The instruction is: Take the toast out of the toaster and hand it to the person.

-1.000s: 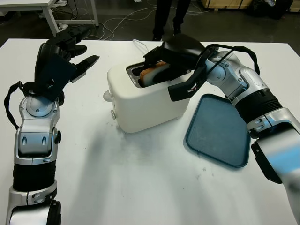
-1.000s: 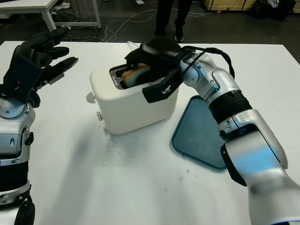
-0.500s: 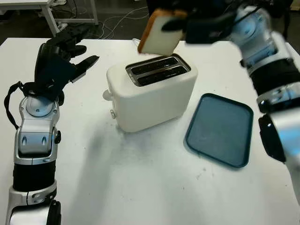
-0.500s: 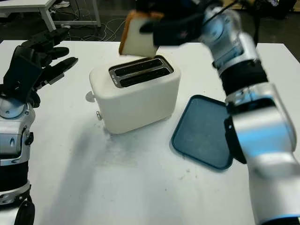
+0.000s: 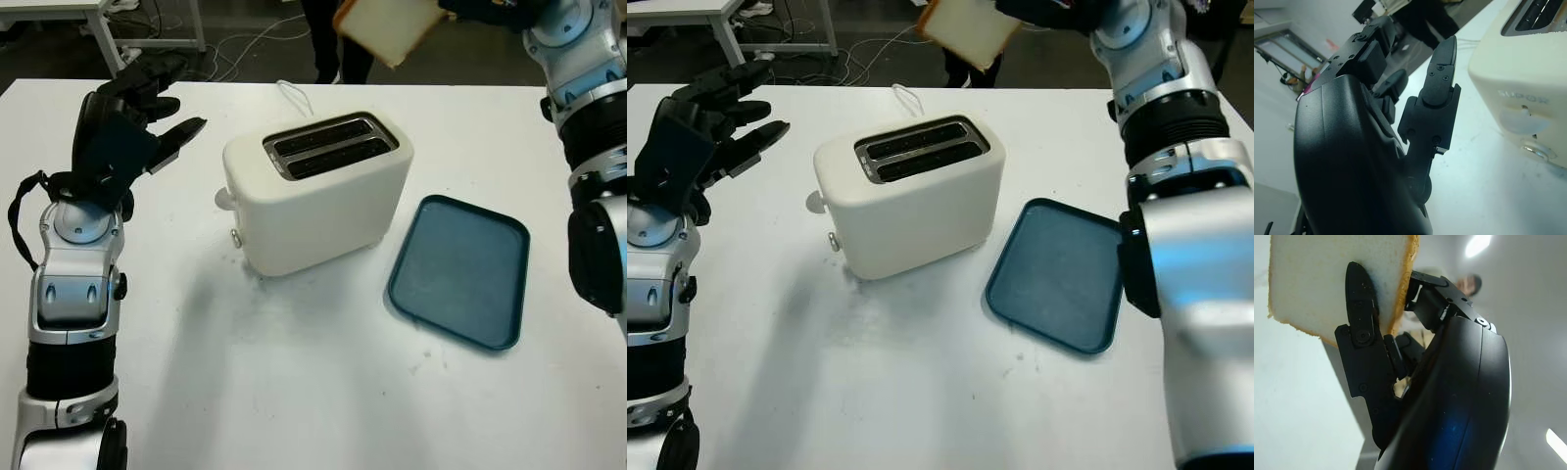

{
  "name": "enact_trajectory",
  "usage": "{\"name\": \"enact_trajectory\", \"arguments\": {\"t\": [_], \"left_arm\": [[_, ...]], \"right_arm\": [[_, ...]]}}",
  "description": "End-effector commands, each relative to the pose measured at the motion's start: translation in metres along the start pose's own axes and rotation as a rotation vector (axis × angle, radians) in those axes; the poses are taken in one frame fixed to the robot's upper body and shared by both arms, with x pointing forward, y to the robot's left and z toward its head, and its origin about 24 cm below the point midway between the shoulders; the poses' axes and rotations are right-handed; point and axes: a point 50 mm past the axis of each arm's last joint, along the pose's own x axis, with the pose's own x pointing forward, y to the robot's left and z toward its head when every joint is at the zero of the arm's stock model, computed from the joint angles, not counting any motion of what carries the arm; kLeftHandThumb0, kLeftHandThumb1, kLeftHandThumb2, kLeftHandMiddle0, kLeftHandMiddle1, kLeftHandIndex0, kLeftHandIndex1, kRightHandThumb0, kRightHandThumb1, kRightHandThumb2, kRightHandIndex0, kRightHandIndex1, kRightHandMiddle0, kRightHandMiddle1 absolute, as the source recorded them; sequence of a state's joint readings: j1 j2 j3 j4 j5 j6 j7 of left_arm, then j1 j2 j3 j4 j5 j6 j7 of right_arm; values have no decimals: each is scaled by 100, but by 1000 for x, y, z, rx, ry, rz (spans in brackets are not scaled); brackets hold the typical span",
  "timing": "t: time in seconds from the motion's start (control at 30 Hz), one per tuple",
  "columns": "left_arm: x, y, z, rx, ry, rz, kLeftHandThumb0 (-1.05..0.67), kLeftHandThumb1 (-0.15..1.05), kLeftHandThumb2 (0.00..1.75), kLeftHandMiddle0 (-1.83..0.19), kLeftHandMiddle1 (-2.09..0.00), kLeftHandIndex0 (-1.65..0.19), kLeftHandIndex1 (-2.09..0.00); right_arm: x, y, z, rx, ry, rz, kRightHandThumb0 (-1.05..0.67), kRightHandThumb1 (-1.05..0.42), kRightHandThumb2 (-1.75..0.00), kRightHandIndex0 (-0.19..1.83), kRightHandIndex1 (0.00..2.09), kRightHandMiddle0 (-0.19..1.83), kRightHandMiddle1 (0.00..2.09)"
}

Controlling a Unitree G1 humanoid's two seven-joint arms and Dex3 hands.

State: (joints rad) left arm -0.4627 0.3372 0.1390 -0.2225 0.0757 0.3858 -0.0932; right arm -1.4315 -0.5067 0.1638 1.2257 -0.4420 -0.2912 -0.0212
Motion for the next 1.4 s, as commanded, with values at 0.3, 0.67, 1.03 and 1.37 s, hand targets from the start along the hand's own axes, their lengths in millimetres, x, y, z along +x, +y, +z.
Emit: {"name": "enact_trajectory", "arguments": {"t": [0.3,0.67,1.03,1.37], "left_arm": [[-1,1,1,-1,-1,8,-30,92,8,-24,-72,-54,0],[-2,1,1,7,2,17,-30,92,8,-24,-72,-55,0],[-2,0,0,-1,0,15,-28,92,9,-25,-71,-55,0],[-2,1,0,-2,5,16,-28,92,9,-25,-70,-54,0]], "right_arm": [[-30,30,-68,149,343,-97,-30,-92,-33,85,175,63,175],[-46,59,-86,334,476,-71,-19,-92,-31,71,174,52,152],[-51,75,-89,413,545,-48,-17,-92,-37,73,175,33,175],[-61,89,-97,430,594,5,-15,-92,-40,58,175,25,175]]}}
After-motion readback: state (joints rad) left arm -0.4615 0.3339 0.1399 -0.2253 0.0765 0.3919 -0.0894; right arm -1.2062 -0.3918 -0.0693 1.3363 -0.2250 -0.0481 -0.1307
